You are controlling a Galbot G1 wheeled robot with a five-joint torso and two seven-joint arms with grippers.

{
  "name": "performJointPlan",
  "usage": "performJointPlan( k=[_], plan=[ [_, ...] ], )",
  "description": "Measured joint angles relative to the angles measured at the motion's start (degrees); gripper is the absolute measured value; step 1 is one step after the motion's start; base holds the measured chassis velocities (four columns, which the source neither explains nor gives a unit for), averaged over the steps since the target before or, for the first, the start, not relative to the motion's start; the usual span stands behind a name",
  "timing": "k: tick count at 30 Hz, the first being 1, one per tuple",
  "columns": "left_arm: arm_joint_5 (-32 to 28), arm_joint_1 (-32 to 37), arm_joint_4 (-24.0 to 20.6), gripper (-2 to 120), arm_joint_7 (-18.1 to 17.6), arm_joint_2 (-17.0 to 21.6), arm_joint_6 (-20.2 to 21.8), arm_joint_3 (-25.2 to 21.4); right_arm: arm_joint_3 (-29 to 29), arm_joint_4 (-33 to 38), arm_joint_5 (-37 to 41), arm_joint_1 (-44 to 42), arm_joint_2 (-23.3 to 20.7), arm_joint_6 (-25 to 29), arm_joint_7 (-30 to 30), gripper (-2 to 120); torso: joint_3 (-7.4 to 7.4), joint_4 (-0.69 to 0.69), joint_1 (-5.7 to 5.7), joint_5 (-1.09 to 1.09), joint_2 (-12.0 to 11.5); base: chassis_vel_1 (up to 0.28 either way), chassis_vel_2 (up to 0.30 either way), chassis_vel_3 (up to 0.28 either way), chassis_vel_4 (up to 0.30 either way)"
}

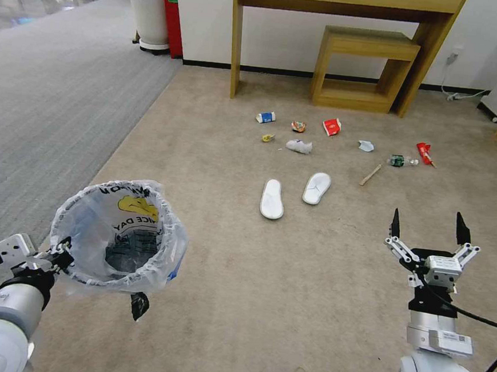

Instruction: Pick up the trash bin and place the garbage on the floor into it.

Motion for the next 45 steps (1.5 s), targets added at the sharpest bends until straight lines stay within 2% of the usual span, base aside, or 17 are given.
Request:
performJointPlan(
  k=[18,30,45],
  plan=[
    [0.04,0.34,-0.03,1,0.24,0.15,-0.1,-0.42,-0.18,0.61,0.47,-0.37,0.44,0.85,0.18,100,0.0,0.0,0.0,0.0,0.0,0.013,0.012,-0.008,-0.009],
    [3.31,0.18,0.49,1,1.32,0.49,-0.47,-0.95,-0.16,0.82,0.54,-0.53,0.75,0.58,-0.02,100,0.0,0.0,0.0,0.0,0.0,-0.002,0.006,0.004,-0.004],
    [4.07,0.02,1.0,1,2.41,1.46,-0.99,-1.01,-0.03,1.02,0.22,-0.65,1.56,0.42,-0.05,100,0.0,0.0,0.0,0.01,0.0,-0.166,0.174,0.163,-0.165]
  ],
)
